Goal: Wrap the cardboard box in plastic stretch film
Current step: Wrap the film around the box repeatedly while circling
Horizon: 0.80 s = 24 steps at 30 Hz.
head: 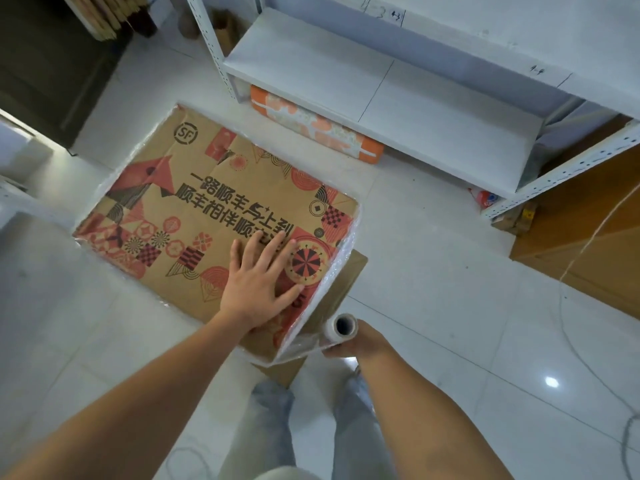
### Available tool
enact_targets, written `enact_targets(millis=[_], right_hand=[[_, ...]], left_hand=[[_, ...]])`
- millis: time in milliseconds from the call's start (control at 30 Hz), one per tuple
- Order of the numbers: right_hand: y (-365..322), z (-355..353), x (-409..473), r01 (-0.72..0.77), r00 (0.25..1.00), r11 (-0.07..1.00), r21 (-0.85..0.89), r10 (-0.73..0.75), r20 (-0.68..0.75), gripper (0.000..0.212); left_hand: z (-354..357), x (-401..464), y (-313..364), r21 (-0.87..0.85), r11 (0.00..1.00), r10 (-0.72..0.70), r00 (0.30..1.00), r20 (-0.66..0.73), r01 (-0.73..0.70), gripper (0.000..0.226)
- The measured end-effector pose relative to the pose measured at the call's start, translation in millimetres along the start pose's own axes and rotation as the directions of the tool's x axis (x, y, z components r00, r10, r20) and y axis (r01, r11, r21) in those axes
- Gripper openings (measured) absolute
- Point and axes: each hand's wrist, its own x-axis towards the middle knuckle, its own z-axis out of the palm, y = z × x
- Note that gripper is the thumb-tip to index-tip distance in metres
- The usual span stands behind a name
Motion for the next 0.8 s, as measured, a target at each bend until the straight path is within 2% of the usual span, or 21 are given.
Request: enact_targets(millis=[67,100,133,200,233,300,400,533,600,700,767,800], right_hand=[[0,-4,11,0.058,0.994,0.998,-0.005,-0.058,0.098,0.023],[0,-7,17,0.016,0.995,0.996,0.083,-0.024,0.094,0.029],[-3,-8,13,-0.092,0.991,0.979,0.184,0.071,0.115,0.029],[-14,-14,11,-0.24,0.969,0.932,0.272,0.214,0.123,0.026],[-19,-20,15,-0.263,0.965,0.921,0.289,0.245,0.095,0.026],[-30,-31,19,-0.31,0.95,0.92,0.238,0.31,0.042,0.03],[-36,-32,20,-0.287,0.958,0.953,0.096,0.287,0.007,0.026],[-34,-17,33,-0.17,0.985,0.98,0.099,0.167,0.044,0.02],[-30,-17,51,-0.172,0.985,0.98,0.104,0.169,0.037,0.017],[-47,-25,30,-0.225,0.974,0.968,0.115,0.222,0.04,0.017],[-58,-33,21,-0.261,0.964,0.962,0.078,0.264,-0.03,0.018],[-62,-32,20,-0.218,0.972,0.976,0.012,0.219,-0.086,0.017]], left_hand=[[0,-2,0,0.0,1.0,-0.008,1.0,-0.01,0.008,0.076],[-1,-3,-1,-0.003,1.0,-0.008,1.0,-0.012,0.008,0.076],[-2,-4,-3,-0.006,1.0,-0.003,1.0,-0.013,0.003,0.075],[-2,-4,-2,-0.006,1.0,-0.005,1.0,-0.018,0.005,0.075],[-2,-3,0,-0.007,1.0,-0.007,1.0,-0.02,0.007,0.076],[-2,-2,3,0.004,1.0,-0.007,1.0,-0.023,0.007,0.076],[-1,-3,1,0.024,1.0,-0.015,1.0,-0.015,0.015,0.077],[-1,-2,-1,0.022,1.0,-0.021,1.0,-0.006,0.021,0.077],[-1,-2,-2,0.026,0.999,-0.022,1.0,-0.01,0.022,0.077],[1,-1,0,0.028,0.999,-0.023,1.0,-0.009,0.024,0.077],[1,1,1,0.034,0.999,-0.025,1.0,-0.007,0.026,0.077],[1,1,1,0.032,0.999,-0.024,1.0,-0.008,0.025,0.076]])
